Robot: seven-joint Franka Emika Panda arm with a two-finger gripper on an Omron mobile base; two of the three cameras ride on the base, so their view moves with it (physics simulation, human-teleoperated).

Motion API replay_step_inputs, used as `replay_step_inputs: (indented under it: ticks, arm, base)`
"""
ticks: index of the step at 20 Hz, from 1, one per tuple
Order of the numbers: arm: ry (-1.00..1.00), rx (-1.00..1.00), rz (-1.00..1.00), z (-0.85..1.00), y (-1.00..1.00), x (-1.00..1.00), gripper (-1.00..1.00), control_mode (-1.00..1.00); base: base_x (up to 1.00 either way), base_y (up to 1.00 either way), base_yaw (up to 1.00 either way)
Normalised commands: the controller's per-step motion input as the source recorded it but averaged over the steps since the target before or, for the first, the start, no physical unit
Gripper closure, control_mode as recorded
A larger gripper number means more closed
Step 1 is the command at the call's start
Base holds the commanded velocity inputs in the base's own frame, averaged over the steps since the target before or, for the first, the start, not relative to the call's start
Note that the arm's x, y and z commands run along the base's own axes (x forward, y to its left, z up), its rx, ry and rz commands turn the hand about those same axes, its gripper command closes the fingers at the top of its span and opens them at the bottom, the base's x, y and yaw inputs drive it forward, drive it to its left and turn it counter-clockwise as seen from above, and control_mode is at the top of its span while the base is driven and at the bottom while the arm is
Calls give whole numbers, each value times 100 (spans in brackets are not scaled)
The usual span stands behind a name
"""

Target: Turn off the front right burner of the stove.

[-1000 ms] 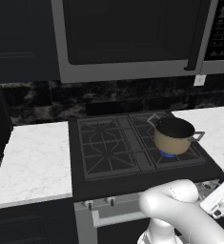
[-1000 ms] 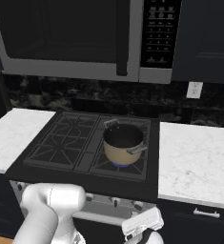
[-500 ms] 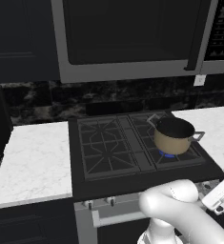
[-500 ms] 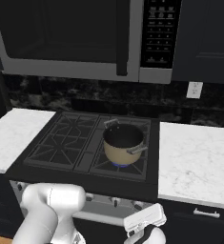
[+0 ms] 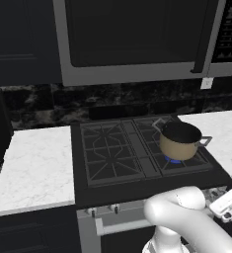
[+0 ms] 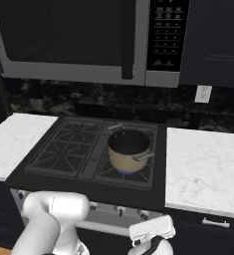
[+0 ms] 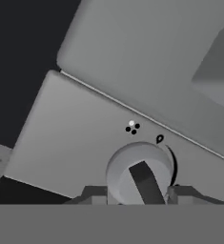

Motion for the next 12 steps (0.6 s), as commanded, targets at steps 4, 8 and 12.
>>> replay_step_inputs:
  ticks: [4, 8, 12]
  arm:
    - [10, 30, -13, 32, -28, 0, 100, -100]
    - [13, 38, -16, 40, -32, 0, 100, -100]
    - [12, 39, -15, 48, -27, 0, 100, -100]
  base:
    - [0, 0, 0]
    - [0, 0, 0]
    - [0, 0, 0]
